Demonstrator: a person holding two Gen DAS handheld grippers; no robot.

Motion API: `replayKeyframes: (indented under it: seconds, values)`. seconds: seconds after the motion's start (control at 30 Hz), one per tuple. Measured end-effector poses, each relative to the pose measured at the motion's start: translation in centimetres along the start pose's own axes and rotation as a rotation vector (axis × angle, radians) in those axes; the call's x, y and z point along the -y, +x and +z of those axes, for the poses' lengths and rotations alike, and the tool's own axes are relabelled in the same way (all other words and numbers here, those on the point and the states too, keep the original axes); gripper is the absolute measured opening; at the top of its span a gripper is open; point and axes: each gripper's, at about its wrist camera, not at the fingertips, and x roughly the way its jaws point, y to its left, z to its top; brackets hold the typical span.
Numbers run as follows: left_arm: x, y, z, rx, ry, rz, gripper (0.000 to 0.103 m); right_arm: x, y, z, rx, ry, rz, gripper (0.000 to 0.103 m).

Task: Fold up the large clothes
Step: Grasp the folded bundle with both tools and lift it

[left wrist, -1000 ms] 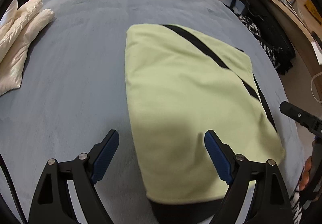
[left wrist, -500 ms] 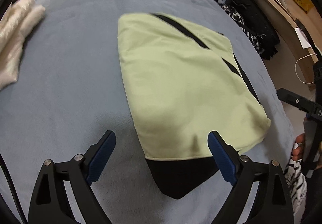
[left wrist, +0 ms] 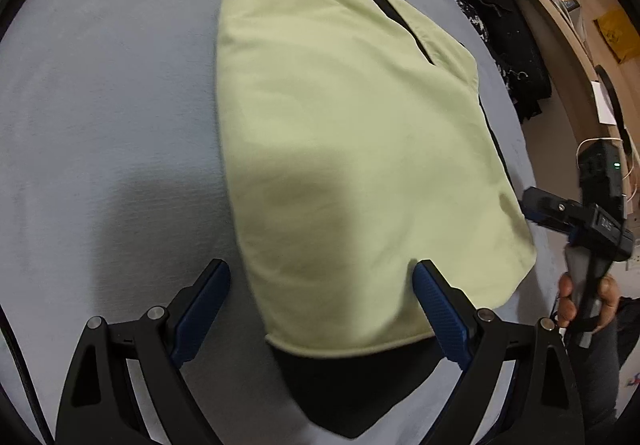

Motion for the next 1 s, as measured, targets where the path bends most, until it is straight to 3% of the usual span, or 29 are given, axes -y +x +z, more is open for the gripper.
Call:
replayKeyframes:
  seconds: [0.27, 0.5, 0.6, 0.7, 0.9, 0.97, 1.0]
  values:
    - [0.5, 1.9, 0.2, 0.0, 0.008, -0.019, 0.102, 1.7, 1.7, 0.6, -0.022, 0.042, 0.14, 0.103]
    - [0.5, 2.3, 0.5, 0.014, 0.013, -0.046, 0.102, 1.8, 2.1, 0.6, -0.049, 0.043, 0.319, 0.1]
    - [0.0, 2.4, 0.9, 0.029, -0.007, -0.069, 0.102, 0.7, 3.3, 0.6, -0.073, -0.004, 0.306, 0.1]
    - [-0.1, 2.6, 1.1, 0.053, -0.021, -0.083, 0.102, 0.0, 3.9, 1.1, -0.044, -0.029, 0.306, 0.1]
    - [0.8, 3.2, 1.7, 0.079, -0.013, -0.055, 0.102, -0.5, 4.2, 1.5, -0.013, -0.046, 0.29, 0.099]
    - [1.1, 3.3, 1.8, 0.083, -0.004, -0.047, 0.102, -0.9, 4.1, 1.5, 0.014, -0.053, 0.248, 0.089]
    - [1.3, 3.3, 1.8, 0.086, -0.001, -0.037, 0.101, -0.8, 4.1, 1.5, 0.021, -0.054, 0.219, 0.072]
